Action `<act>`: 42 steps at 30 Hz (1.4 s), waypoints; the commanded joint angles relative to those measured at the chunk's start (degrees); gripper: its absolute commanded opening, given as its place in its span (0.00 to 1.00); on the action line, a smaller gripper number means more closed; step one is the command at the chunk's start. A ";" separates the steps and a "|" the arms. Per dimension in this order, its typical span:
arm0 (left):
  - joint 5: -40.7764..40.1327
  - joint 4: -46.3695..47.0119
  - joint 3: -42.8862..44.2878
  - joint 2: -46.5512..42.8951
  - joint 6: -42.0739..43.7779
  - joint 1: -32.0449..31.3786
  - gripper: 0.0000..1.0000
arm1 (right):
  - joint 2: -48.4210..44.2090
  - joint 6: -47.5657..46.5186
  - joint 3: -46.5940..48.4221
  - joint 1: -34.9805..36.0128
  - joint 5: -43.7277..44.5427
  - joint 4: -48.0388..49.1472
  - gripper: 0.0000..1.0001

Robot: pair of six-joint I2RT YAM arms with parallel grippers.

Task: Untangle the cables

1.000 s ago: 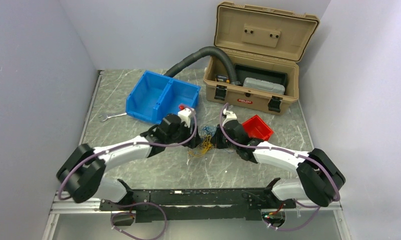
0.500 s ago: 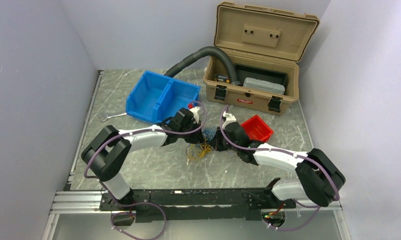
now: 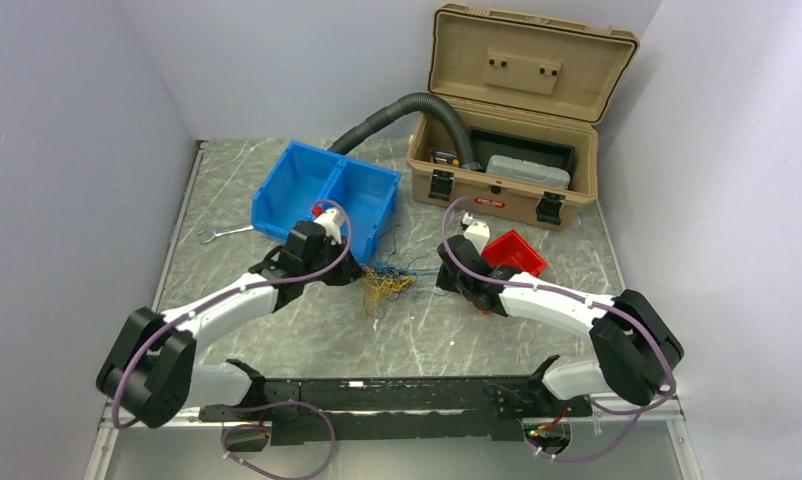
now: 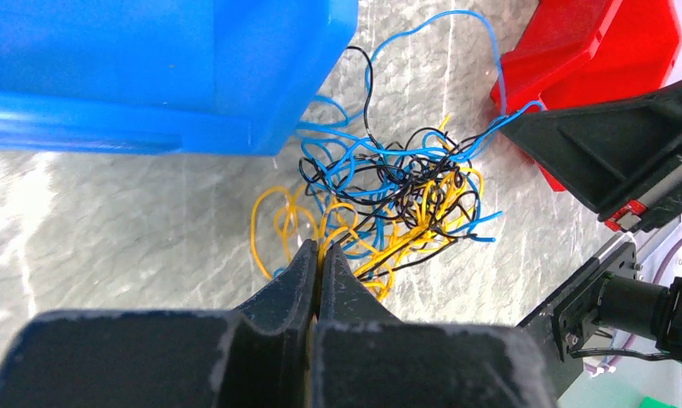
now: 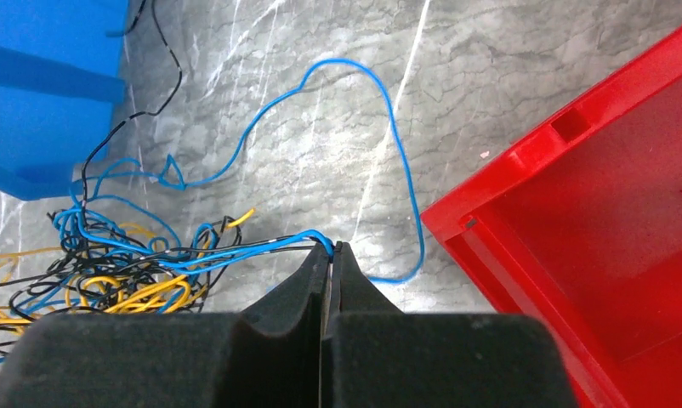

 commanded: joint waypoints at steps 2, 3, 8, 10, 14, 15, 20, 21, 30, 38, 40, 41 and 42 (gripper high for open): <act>-9.73 -7.32 -2.57 -6.96 1.87 2.84 0.00 | -1.77 -0.65 -0.28 -1.19 9.64 -7.15 0.00; -10.55 -8.06 -2.63 -7.76 1.94 3.00 0.00 | -2.51 -1.33 -0.49 -1.15 9.44 -6.67 0.00; -14.72 -11.59 -2.84 -12.12 2.09 3.40 0.00 | -5.96 -5.56 -0.89 -1.15 8.48 -4.54 0.00; -15.49 -11.76 -3.63 -14.11 2.33 3.96 0.00 | -7.47 -7.16 -1.15 -1.20 8.11 -3.83 0.00; -11.39 -9.95 -4.23 -15.52 3.91 4.15 0.00 | -10.59 -12.13 -2.72 -1.24 2.45 0.65 0.08; -9.48 -9.11 -4.15 -15.16 4.46 4.12 0.00 | -11.41 -15.04 -3.10 -1.17 -1.31 3.37 0.13; -2.57 -6.50 -3.25 -10.85 5.55 4.13 0.00 | -13.41 -20.86 -4.99 -1.11 -15.67 12.36 0.65; -1.66 -6.11 -3.04 -10.08 5.67 4.16 0.00 | -12.77 -20.96 -4.58 -1.06 -17.18 12.86 0.68; 3.28 -3.37 -3.04 -6.72 6.02 4.15 0.00 | 1.39 -23.57 4.70 6.16 -22.97 13.48 0.68; 5.73 -1.33 -4.70 -6.49 5.63 4.04 0.00 | 10.12 -21.57 9.70 11.63 -22.93 15.56 0.71; 6.32 -0.94 -5.32 -6.20 5.17 3.99 0.00 | 13.52 -20.93 11.40 12.39 -21.65 13.52 0.71; 6.44 -0.97 -5.64 -6.04 4.93 3.99 0.00 | 15.29 -20.89 12.25 12.84 -21.23 11.99 0.70; 6.45 -0.93 -5.91 -5.74 4.74 3.87 0.00 | 17.14 -20.82 13.16 13.43 -19.85 10.70 0.70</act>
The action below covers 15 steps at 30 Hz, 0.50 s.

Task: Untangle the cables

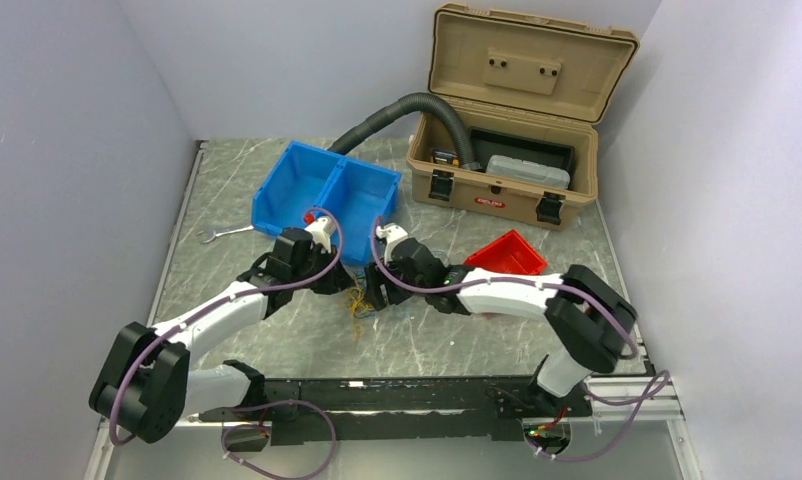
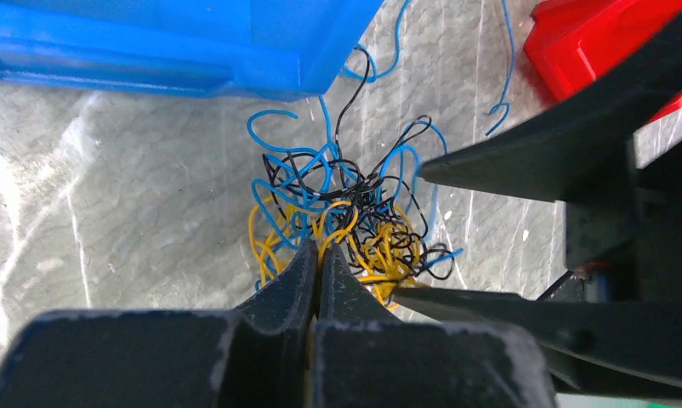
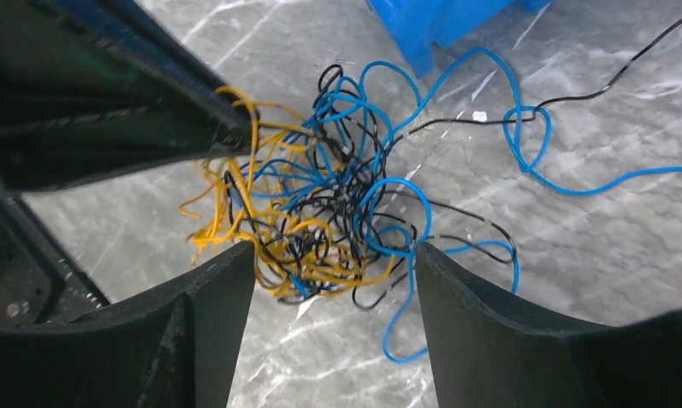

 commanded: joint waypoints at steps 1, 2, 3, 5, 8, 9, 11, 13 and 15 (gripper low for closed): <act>2.63 2.57 -1.47 1.03 -0.60 -0.12 0.00 | 7.14 1.06 4.87 2.21 4.61 -3.41 0.70; 2.92 4.03 -1.70 1.33 -0.78 -0.15 0.00 | 8.91 1.35 5.73 2.96 6.82 -4.60 0.70; 3.16 4.45 -2.01 1.66 -0.90 -0.11 0.00 | 10.38 1.81 6.74 3.52 9.94 -7.07 0.70; 3.44 4.91 -2.48 1.93 -1.25 -0.08 0.00 | 13.66 3.89 9.22 3.96 15.25 -11.72 0.69; 0.04 0.12 -1.67 0.47 -0.42 0.12 0.00 | 18.82 10.74 14.14 3.66 26.73 -22.64 0.65; -3.11 -2.39 -0.98 -0.78 -0.07 0.44 0.00 | 19.46 12.81 15.22 3.38 29.37 -25.60 0.65; -8.37 -6.17 -0.98 -4.44 0.35 1.59 0.00 | 18.35 17.16 13.97 2.26 32.65 -28.49 0.63; -12.26 -9.52 -1.33 -8.53 -0.48 3.78 0.00 | 14.90 20.19 10.11 -0.02 32.83 -27.81 0.61; -15.80 -11.81 -2.16 -11.92 -2.93 5.45 0.00 | 11.01 22.95 5.91 -2.91 32.33 -26.91 0.58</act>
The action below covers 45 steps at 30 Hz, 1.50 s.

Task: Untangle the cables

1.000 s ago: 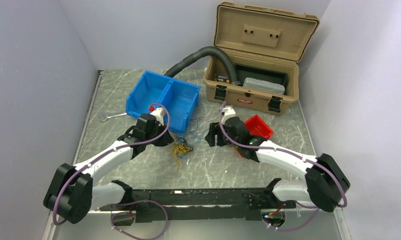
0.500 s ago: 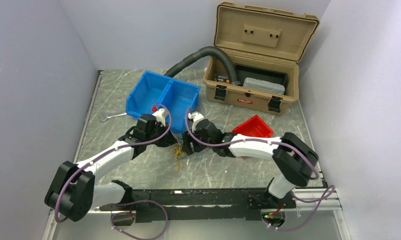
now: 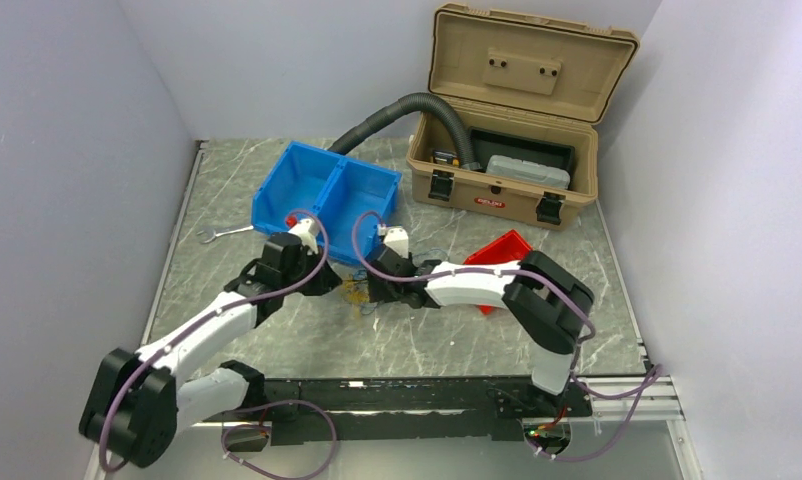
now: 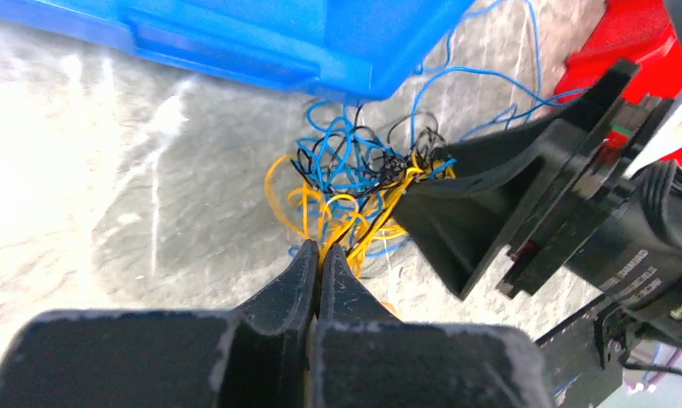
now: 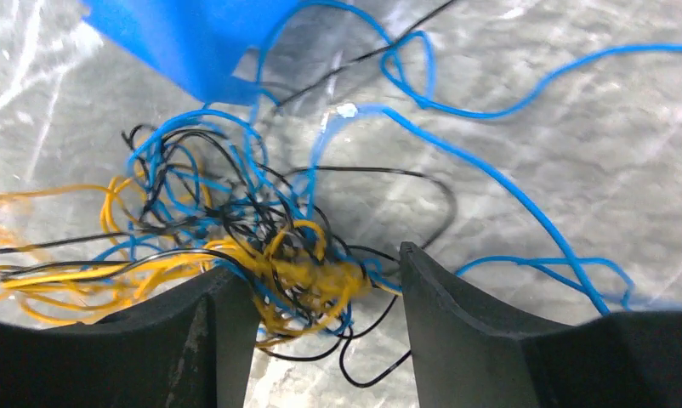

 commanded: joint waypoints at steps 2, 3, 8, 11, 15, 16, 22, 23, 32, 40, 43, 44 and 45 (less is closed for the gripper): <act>-11.48 -9.40 -1.09 -10.08 -3.56 5.44 0.00 | -8.45 10.09 -10.25 -9.31 10.45 -12.02 0.57; -11.83 -9.93 -1.59 -11.39 -4.27 6.34 0.00 | -10.25 10.27 -11.40 -10.71 10.65 -12.44 0.56; -18.38 -14.29 -2.42 -16.96 -7.47 9.28 0.00 | -18.01 9.23 -13.22 -14.17 14.71 -15.62 0.57; -18.55 -14.16 -2.67 -20.52 -6.88 9.79 0.00 | -20.72 7.11 -12.61 -15.08 14.32 -15.90 0.57; -8.35 -8.74 -3.72 -20.15 -3.92 9.81 0.00 | -23.88 1.83 -13.03 -15.04 9.65 -11.09 0.56; -5.49 -7.37 -3.96 -19.40 -3.23 9.75 0.00 | -24.86 0.29 -13.46 -15.02 7.80 -9.89 0.56; 4.30 1.58 -6.70 -18.60 -1.17 6.01 0.02 | -32.94 -13.85 -18.00 -11.92 -12.75 7.31 0.64; 3.18 1.38 -6.37 -18.26 -0.98 4.00 0.05 | -33.58 -14.76 -17.74 -10.40 -12.73 7.97 0.69; -0.41 -0.17 -1.88 -11.26 2.04 -3.68 0.87 | -27.66 -15.34 -13.12 -5.05 -12.53 8.55 0.72; -1.05 -4.45 5.70 1.68 2.97 -5.31 0.86 | -19.27 -10.64 -13.03 -4.84 -16.31 7.84 0.69; -1.62 -5.26 7.82 6.47 3.02 -7.66 0.86 | -14.77 -9.11 -12.45 -3.61 -15.27 6.83 0.66; -2.15 -5.44 8.54 8.50 2.89 -8.40 0.85 | -13.09 -8.47 -12.08 -3.20 -13.77 5.91 0.64; -2.92 -5.77 9.03 10.00 2.60 -9.19 0.85 | -11.99 -7.88 -11.48 -3.07 -12.47 4.84 0.62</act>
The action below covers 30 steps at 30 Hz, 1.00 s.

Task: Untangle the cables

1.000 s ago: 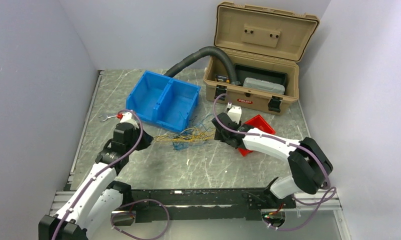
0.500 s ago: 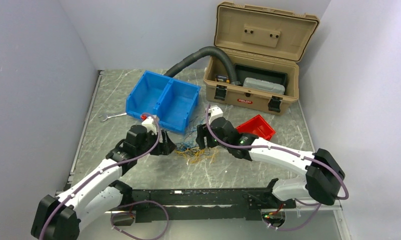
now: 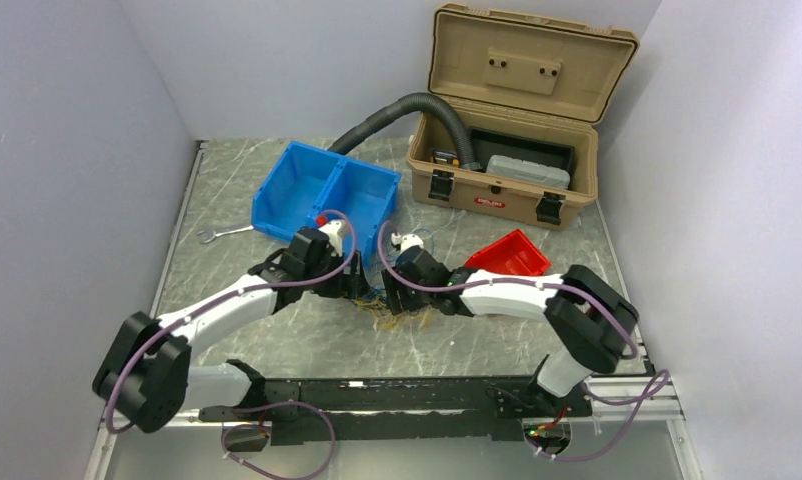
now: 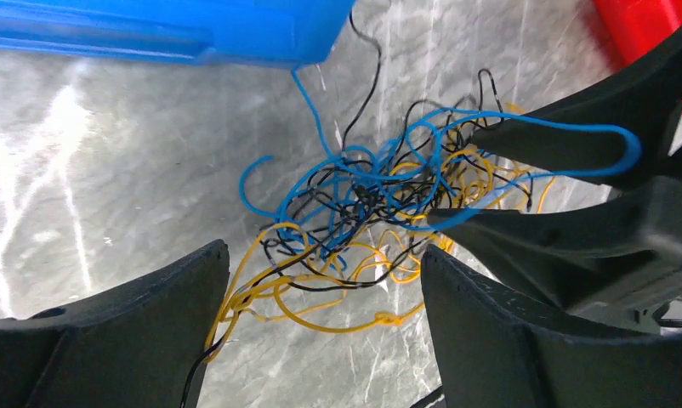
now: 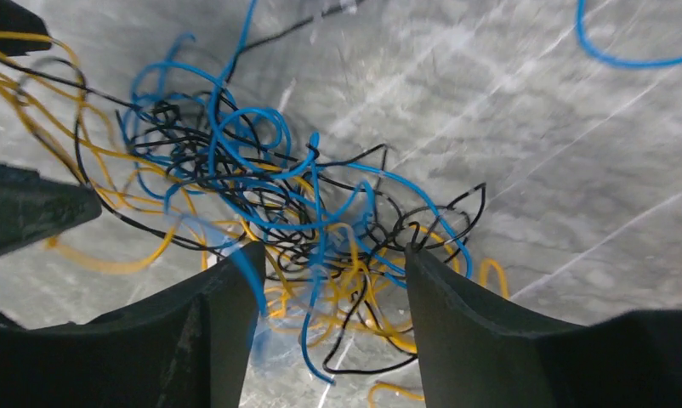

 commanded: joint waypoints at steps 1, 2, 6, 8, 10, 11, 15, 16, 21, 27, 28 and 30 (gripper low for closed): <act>-2.31 -1.69 3.65 5.99 0.29 -3.10 0.85 | 4.84 3.66 3.44 1.43 3.78 -2.91 0.59; -1.62 -1.08 3.68 7.44 0.03 -3.22 0.84 | 5.54 4.46 3.94 1.41 5.62 -4.07 0.57; 2.66 3.16 2.59 11.72 -1.93 -3.35 0.74 | 5.47 5.70 4.07 1.39 9.18 -5.91 0.48; 5.26 5.82 1.77 13.29 -3.11 -3.38 0.61 | 4.20 5.99 3.15 1.39 9.32 -5.37 0.46; 6.17 7.46 0.88 14.29 -3.91 -3.36 0.43 | 2.74 6.07 2.60 1.33 10.37 -5.74 0.44; 5.67 7.30 0.44 14.42 -4.11 -3.33 0.35 | 2.02 6.15 2.57 1.30 11.42 -6.42 0.43; -4.78 0.88 -0.79 10.18 -5.58 -1.43 0.00 | -0.29 10.05 3.46 0.39 20.74 -13.12 0.35; -7.61 -0.66 -1.46 7.82 -6.26 0.11 0.00 | -0.67 12.18 3.66 -0.62 22.82 -15.39 0.34; -10.76 -2.43 -8.77 -8.72 -8.35 10.75 0.00 | -4.18 19.39 2.08 -10.00 23.95 -22.67 0.33; -8.84 -2.86 -11.22 -18.91 -6.68 12.44 0.00 | -12.39 12.99 -1.89 -12.98 20.19 -16.98 0.33; -5.69 -1.11 -11.67 -19.09 -5.57 12.41 0.00 | -13.78 9.73 -2.51 -13.03 16.25 -13.86 0.34; 2.25 4.80 -12.60 -18.80 -3.84 12.28 0.02 | -16.88 2.97 -4.52 -12.88 5.80 -6.70 0.44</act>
